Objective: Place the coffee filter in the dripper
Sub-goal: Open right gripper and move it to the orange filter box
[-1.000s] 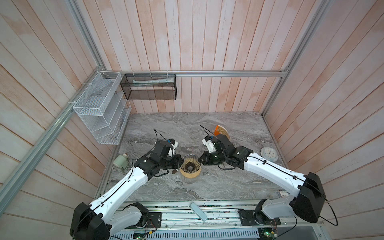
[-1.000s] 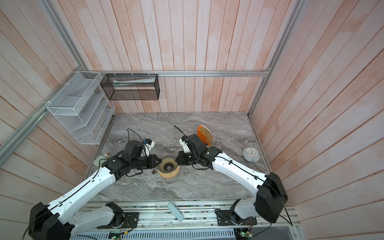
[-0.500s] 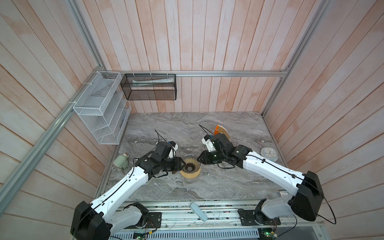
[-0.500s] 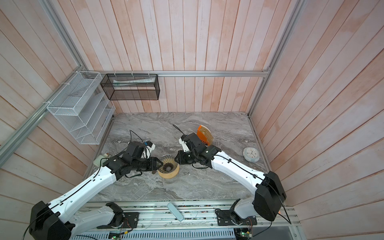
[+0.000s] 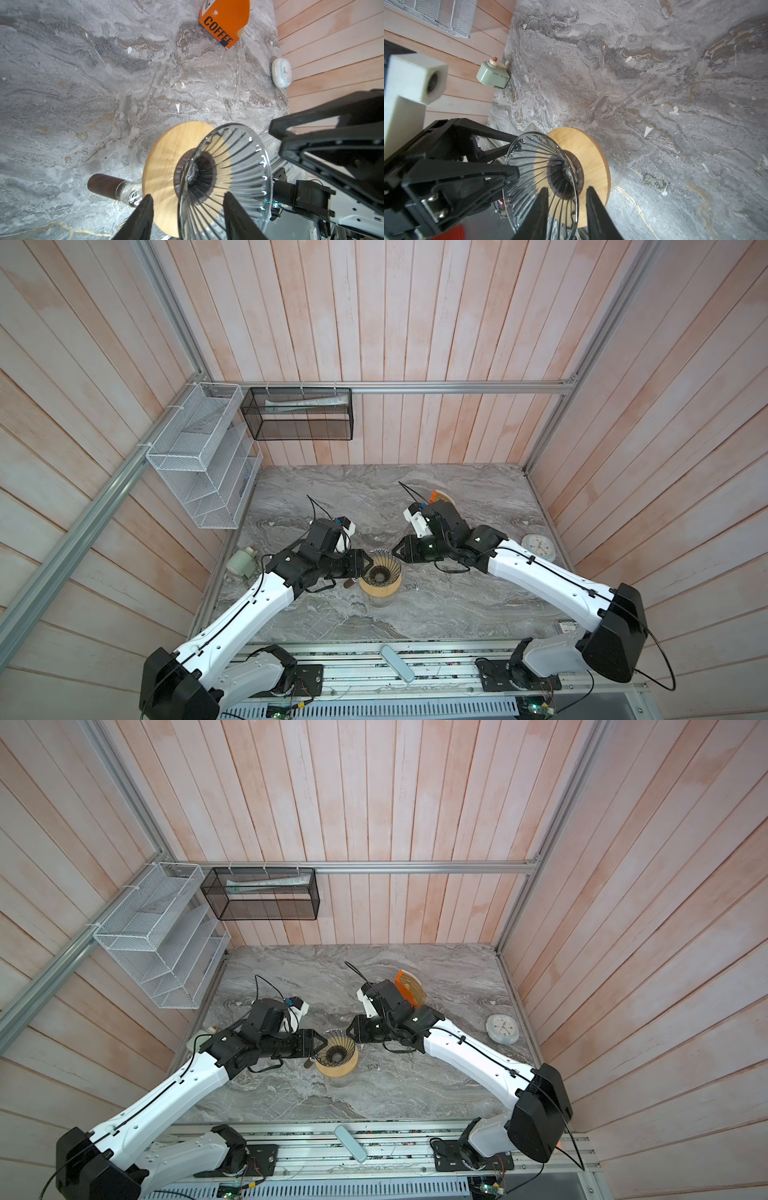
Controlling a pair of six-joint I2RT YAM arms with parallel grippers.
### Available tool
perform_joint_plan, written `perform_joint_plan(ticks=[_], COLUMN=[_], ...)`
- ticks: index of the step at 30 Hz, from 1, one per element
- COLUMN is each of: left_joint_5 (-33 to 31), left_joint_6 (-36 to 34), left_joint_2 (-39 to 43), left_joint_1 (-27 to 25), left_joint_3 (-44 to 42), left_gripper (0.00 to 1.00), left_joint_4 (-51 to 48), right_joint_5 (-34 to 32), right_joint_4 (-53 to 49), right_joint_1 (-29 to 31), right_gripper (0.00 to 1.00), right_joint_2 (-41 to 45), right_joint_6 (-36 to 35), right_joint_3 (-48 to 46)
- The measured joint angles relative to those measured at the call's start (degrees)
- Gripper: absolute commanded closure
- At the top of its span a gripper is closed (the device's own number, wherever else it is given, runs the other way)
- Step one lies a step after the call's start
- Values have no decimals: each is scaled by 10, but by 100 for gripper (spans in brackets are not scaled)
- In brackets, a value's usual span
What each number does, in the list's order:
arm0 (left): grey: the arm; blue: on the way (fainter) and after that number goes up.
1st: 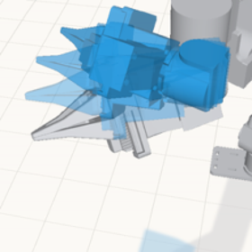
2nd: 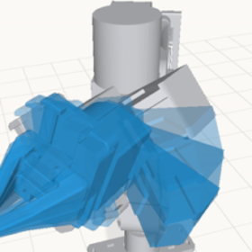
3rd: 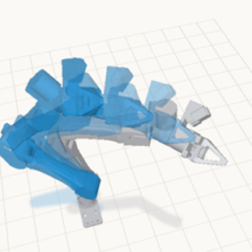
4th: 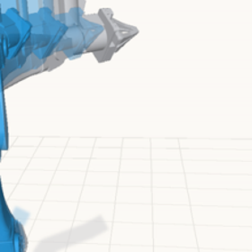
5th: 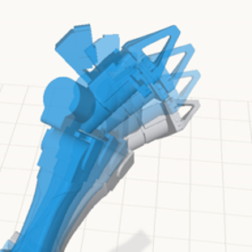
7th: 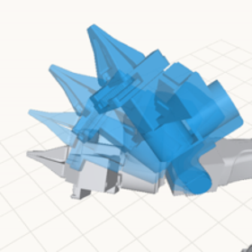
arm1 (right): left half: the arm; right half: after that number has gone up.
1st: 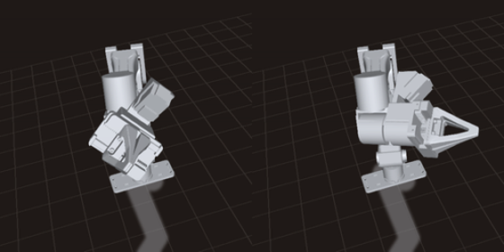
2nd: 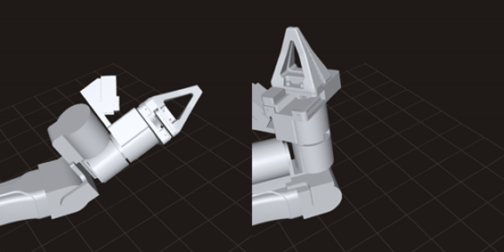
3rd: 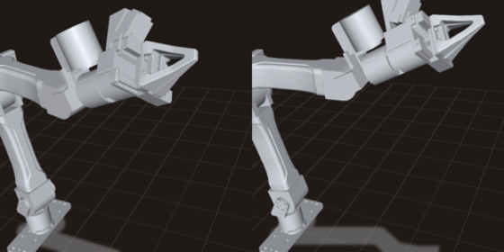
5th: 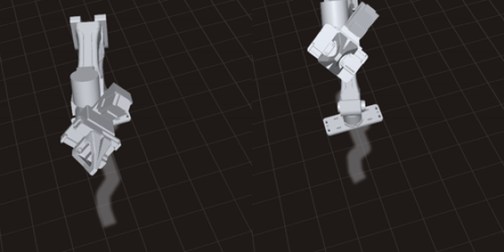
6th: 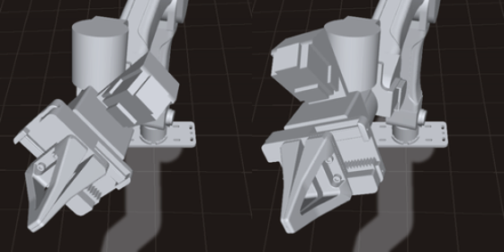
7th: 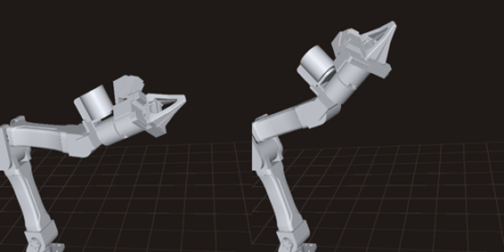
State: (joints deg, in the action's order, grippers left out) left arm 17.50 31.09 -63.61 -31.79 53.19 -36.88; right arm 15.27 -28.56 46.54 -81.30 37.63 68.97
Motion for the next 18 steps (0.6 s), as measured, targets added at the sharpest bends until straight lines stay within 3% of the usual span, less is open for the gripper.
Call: perform_joint_plan(ticks=[10,18], left_joint_5=[-19,-11], left_joint_6=[0,0], left_joint_2=[14,17], left_joint_1=[9,63], left_joint_3=[37,78], left_gripper=[44,44], left_joint_4=[-9,-16], right_joint_5=[-14,-21], right_joint_4=[-11,10], right_joint_1=[-37,-170], right_gripper=[66,66], right_joint_2=[40,104], right_joint_6=[-10,-53], right_joint_3=[8,-32])
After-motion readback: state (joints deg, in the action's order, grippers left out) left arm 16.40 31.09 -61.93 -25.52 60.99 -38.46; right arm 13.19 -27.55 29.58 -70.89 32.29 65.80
